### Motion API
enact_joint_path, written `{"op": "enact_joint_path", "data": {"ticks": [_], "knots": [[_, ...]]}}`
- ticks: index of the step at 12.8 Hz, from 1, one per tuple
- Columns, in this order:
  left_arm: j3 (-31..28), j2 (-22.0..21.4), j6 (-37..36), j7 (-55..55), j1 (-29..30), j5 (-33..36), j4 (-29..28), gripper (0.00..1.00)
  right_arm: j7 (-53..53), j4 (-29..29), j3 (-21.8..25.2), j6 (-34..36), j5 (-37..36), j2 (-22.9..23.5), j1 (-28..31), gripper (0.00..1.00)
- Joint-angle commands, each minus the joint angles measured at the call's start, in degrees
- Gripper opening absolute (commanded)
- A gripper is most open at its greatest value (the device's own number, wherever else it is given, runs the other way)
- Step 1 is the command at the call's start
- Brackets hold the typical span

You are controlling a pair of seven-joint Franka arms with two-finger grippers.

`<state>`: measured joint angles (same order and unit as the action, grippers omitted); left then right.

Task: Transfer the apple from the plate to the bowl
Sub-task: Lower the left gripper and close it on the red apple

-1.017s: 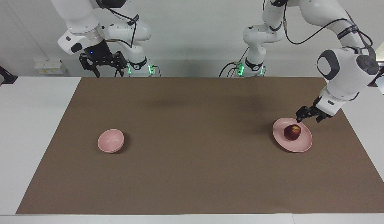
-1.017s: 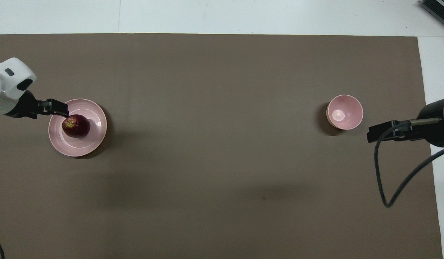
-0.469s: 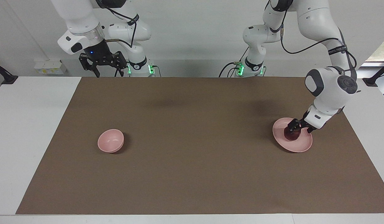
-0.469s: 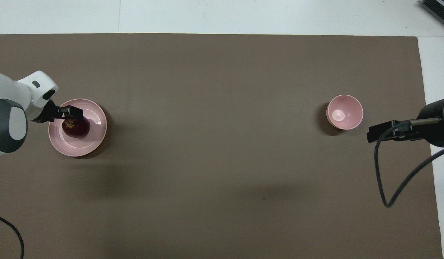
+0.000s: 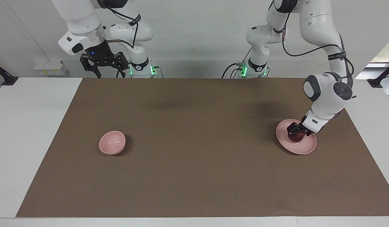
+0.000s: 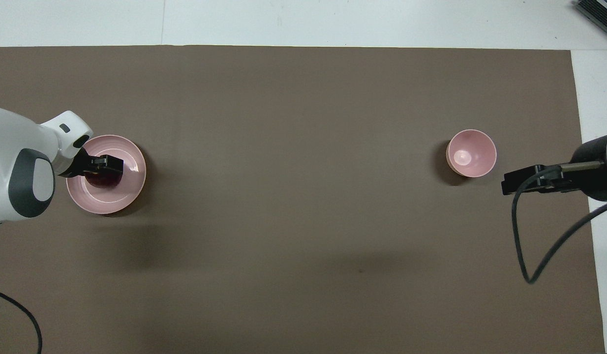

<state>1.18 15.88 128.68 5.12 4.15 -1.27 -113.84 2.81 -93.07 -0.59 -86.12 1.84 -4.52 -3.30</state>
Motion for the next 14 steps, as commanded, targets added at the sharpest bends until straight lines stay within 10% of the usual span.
{"op": "enact_joint_path", "data": {"ticks": [1,3,14], "knots": [[0.0,0.1,1.1,-1.4,-0.2,0.7,-0.4,0.24,-1.3,1.0,-0.1,1.5,0.2,0.4,0.7,1.0],[0.0,-0.2,-0.6,-1.3,-0.3,0.7,0.9,0.01,-1.4,0.9,-0.6,1.3,0.3,0.3,0.5,1.0],[1.1,-1.1,-19.2,-26.3,-2.6,-8.3,12.7,0.0,-13.5,-11.2,-0.3,-6.8,27.0,-0.1,3.6,1.0]]}}
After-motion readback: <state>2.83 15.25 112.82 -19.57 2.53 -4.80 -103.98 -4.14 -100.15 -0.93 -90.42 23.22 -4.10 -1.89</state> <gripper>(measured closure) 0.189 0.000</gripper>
